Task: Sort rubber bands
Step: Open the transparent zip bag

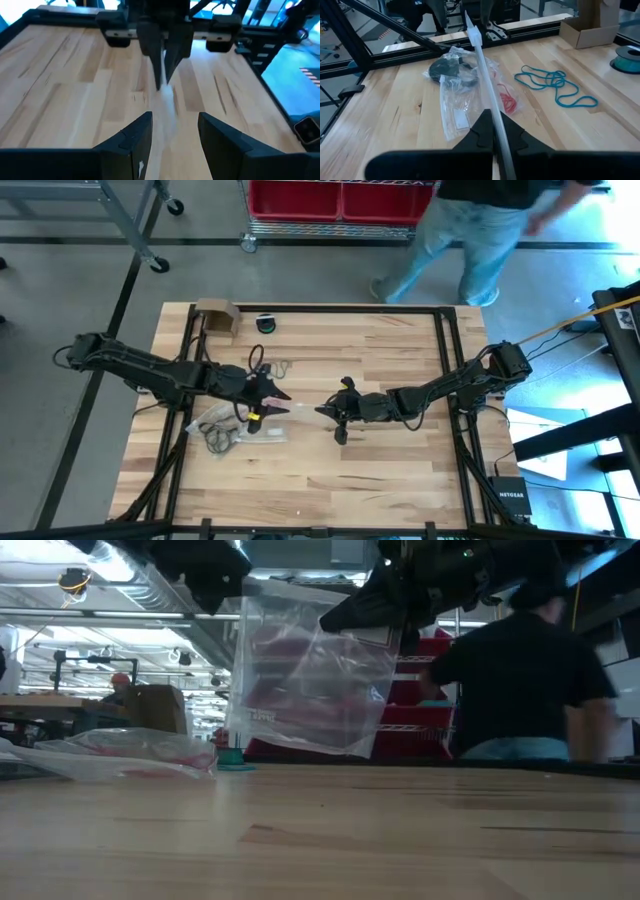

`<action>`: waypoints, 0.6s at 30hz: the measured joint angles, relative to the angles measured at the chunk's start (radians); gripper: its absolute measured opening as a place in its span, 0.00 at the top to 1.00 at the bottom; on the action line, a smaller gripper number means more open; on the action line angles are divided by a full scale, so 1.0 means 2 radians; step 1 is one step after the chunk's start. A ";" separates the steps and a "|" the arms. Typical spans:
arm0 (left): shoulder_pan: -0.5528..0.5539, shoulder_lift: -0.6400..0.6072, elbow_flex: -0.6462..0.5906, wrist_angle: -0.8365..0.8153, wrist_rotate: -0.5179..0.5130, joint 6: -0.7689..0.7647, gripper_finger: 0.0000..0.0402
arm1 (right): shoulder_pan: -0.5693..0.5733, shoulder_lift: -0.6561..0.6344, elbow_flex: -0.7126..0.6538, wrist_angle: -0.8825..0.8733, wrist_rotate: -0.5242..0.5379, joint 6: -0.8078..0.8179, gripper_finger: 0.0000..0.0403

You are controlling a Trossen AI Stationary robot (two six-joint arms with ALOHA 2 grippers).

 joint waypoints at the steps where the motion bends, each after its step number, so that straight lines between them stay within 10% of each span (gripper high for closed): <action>1: 0.000 0.003 0.000 0.009 0.001 0.000 0.62 | 0.000 0.000 0.000 0.001 0.000 0.000 1.00; 18: 0.000 0.029 0.000 0.031 -0.043 0.007 0.98 | 0.000 0.000 0.000 0.004 -0.004 0.001 1.00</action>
